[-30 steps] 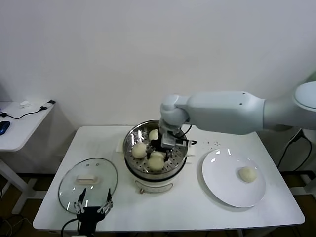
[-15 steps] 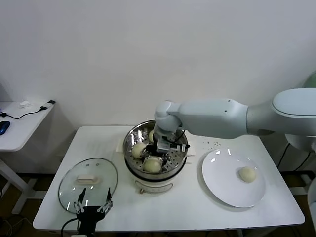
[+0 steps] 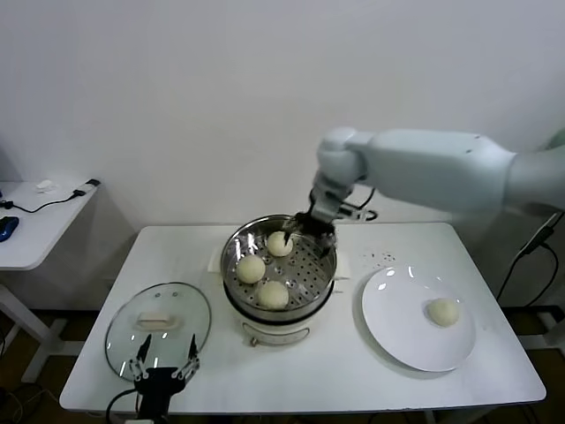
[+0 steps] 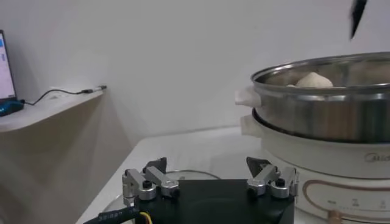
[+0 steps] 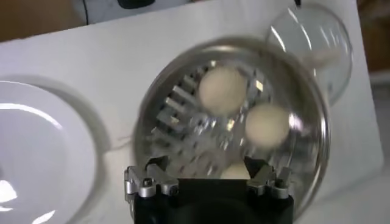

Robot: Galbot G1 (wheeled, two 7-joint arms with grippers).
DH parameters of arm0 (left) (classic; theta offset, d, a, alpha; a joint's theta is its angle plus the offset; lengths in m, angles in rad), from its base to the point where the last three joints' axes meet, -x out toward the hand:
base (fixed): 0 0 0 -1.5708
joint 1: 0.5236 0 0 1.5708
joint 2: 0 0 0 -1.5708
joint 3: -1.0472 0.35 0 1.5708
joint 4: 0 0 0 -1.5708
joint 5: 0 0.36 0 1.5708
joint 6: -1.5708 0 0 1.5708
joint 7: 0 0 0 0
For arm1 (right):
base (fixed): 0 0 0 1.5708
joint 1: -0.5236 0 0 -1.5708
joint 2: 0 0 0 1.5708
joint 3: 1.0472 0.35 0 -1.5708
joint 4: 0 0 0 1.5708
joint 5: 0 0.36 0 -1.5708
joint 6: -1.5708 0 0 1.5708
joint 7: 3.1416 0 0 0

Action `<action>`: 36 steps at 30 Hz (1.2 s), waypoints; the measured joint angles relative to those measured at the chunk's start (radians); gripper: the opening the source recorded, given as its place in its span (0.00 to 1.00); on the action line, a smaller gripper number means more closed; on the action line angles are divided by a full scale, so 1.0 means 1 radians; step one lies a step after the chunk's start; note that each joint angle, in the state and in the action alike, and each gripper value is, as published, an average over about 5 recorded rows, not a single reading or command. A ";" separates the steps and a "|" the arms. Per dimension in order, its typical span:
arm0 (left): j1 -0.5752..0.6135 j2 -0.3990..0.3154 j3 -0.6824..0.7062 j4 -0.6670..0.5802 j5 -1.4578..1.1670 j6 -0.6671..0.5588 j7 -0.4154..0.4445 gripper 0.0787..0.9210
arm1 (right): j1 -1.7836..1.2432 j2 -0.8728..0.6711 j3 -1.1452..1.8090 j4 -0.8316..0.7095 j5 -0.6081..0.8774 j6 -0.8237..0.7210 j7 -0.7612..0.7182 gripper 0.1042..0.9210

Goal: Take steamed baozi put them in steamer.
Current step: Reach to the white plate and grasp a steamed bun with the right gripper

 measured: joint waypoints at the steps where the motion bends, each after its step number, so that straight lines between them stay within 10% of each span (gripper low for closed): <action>1: -0.001 0.001 0.000 0.000 0.000 0.000 0.000 0.88 | 0.017 -0.027 -0.014 -0.007 0.019 -0.020 -0.008 0.88; 18: -0.014 0.004 -0.012 0.024 0.005 0.008 0.006 0.88 | -0.068 -0.491 -0.118 0.034 0.080 -0.390 0.024 0.88; 36: -0.027 0.000 -0.016 0.053 0.012 0.011 0.007 0.88 | -0.526 -0.559 0.205 -0.071 -0.048 -0.555 0.128 0.88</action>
